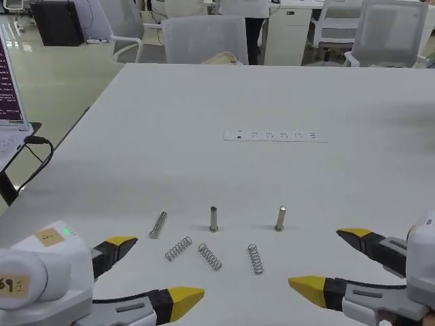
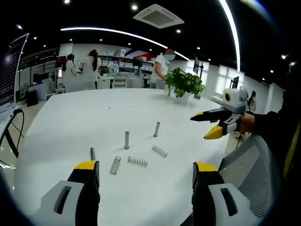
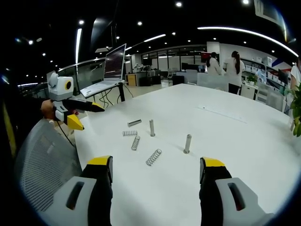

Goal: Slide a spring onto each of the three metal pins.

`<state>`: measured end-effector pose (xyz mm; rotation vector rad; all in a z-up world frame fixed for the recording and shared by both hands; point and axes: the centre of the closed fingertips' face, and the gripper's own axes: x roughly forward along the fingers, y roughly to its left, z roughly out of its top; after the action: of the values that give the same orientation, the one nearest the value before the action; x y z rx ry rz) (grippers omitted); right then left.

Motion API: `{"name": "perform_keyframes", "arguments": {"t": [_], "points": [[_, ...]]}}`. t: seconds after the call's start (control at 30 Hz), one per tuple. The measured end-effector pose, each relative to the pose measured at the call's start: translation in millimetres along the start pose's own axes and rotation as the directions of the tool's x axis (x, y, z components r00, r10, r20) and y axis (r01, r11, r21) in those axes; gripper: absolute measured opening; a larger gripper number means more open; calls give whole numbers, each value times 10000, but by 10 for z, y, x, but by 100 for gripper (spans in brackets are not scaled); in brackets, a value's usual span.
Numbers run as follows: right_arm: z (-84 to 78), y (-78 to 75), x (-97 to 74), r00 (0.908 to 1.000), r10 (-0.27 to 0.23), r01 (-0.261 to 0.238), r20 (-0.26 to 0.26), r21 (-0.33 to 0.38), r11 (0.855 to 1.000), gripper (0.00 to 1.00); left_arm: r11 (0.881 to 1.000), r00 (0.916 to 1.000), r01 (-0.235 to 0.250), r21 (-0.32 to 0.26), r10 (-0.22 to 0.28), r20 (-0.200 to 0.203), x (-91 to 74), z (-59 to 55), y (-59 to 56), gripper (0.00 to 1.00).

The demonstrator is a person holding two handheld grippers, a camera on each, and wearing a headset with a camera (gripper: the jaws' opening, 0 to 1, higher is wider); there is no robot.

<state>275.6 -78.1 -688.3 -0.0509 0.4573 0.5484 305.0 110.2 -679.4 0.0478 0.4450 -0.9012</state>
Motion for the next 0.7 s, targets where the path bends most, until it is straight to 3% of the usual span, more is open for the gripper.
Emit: {"name": "perform_keyframes", "arguments": {"t": [0.33,0.7], "points": [[-1,0,-5,10000,16,-16,18,-5,10000,75,10000,10000,-75,38,75,-9,-6,12,27,77],[-5,-19,-19,10000,-50,50,40,29,10000,75,9989,9996,-278,381,278,-1,35,95,205,76]]}}
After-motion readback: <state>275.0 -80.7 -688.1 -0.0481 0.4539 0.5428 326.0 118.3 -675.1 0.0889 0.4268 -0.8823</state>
